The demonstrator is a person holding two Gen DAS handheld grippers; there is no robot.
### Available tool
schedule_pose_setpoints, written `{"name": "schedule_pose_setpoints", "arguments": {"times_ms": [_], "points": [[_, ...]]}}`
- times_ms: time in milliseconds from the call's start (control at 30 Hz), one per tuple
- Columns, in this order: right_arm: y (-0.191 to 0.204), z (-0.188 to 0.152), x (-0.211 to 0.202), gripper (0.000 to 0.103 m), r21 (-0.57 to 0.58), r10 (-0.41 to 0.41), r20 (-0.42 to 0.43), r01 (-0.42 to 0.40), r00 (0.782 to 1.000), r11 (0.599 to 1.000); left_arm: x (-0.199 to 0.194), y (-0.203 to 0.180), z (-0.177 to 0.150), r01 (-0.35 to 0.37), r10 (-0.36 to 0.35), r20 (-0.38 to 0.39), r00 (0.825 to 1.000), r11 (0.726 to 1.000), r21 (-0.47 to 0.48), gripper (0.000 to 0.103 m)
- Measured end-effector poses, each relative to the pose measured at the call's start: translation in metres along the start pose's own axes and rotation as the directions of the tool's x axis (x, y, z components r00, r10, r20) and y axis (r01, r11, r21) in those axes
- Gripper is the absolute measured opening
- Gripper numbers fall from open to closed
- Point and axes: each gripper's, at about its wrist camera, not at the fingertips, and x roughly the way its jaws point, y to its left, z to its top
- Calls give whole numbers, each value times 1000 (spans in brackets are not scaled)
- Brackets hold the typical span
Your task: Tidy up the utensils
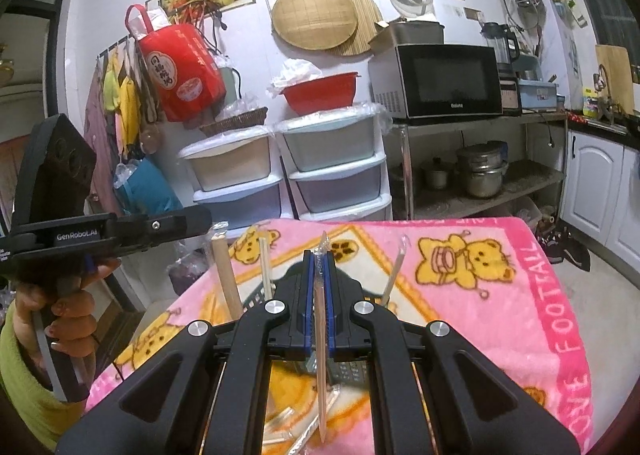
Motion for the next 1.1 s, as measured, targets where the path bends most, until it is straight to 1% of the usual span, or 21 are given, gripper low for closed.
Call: {"name": "schedule_pose_setpoints", "arguments": {"times_ms": [233,733,800,900,1100], "points": [[3,16,0,5,-3,-1,34,1,999,1000,0,-5,16,-9,9,31,999,1000,7,0],[9,73,2,5,-32,-16,154,21,988,999,3,-5,56,-45,45,107,993,999,-4,0],[8,77,3,5,-37,-21,166,28,986,999,3,-4,60,-58,58,121,991,998,-2,0],[6,81,4,5,-40,-34,182,42,983,998,4,0,65,-58,60,128,990,998,-17,0],[-2,80,12,5,-32,-55,194,62,979,998,9,8,73,-63,70,148,986,997,-49,0]]}}
